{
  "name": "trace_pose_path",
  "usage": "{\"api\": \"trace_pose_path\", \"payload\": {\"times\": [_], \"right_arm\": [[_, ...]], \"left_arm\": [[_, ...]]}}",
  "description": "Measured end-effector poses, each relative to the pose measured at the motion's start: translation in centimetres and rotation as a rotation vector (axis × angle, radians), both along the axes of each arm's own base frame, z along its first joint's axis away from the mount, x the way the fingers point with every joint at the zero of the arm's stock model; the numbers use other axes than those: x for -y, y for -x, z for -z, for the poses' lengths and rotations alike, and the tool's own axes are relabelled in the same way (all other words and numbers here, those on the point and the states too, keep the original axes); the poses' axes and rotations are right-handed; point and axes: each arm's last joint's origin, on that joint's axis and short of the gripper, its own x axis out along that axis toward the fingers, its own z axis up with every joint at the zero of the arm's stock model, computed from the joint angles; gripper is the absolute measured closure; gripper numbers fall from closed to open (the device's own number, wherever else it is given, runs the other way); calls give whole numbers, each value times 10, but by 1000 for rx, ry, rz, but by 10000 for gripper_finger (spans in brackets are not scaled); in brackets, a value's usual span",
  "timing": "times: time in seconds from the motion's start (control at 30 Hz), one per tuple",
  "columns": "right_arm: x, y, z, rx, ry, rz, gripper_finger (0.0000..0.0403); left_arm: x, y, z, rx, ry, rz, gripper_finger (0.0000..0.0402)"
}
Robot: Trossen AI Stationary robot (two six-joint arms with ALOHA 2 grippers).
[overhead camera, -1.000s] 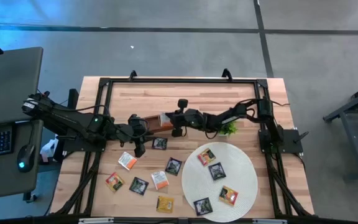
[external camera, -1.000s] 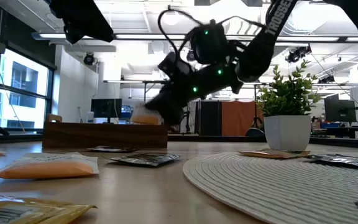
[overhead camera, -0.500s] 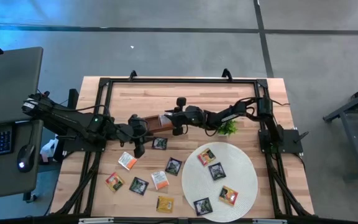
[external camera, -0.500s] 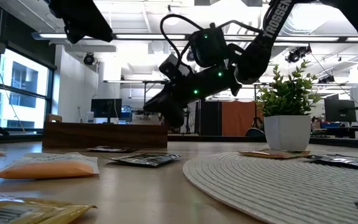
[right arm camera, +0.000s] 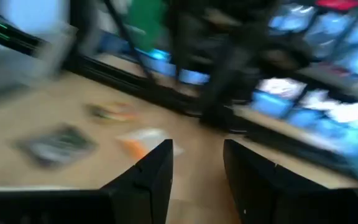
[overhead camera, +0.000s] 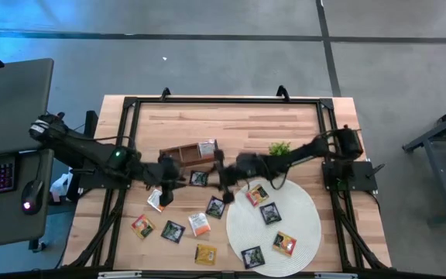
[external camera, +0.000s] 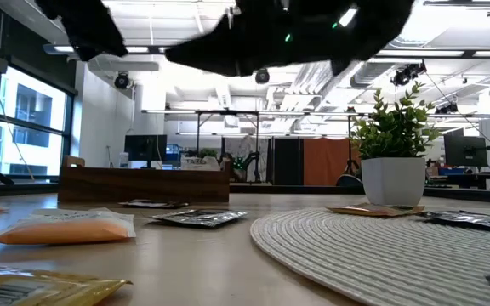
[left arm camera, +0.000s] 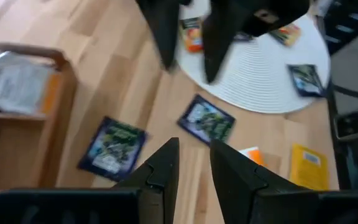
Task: Pick & Place Tea
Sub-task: Put the white tea bag into the right section of the wooden organizer
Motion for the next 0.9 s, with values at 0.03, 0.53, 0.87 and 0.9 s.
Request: {"api": "trace_pose_path", "payload": {"times": [0.03, 0.53, 0.87, 0.9], "right_arm": [[-9, 0, 5, -30, -51, -1, 265], [-81, -58, 93, -407, -229, -151, 265], [-80, -71, 106, -537, -99, -16, 265], [-79, -71, 107, -554, -101, -9, 265]], "left_arm": [[4, 2, 2, 6, -22, -3, 312], [47, 47, 40, 117, -103, -172, 312], [56, 55, 40, 124, -66, -135, 312], [56, 55, 40, 124, -62, -134, 312]]}}
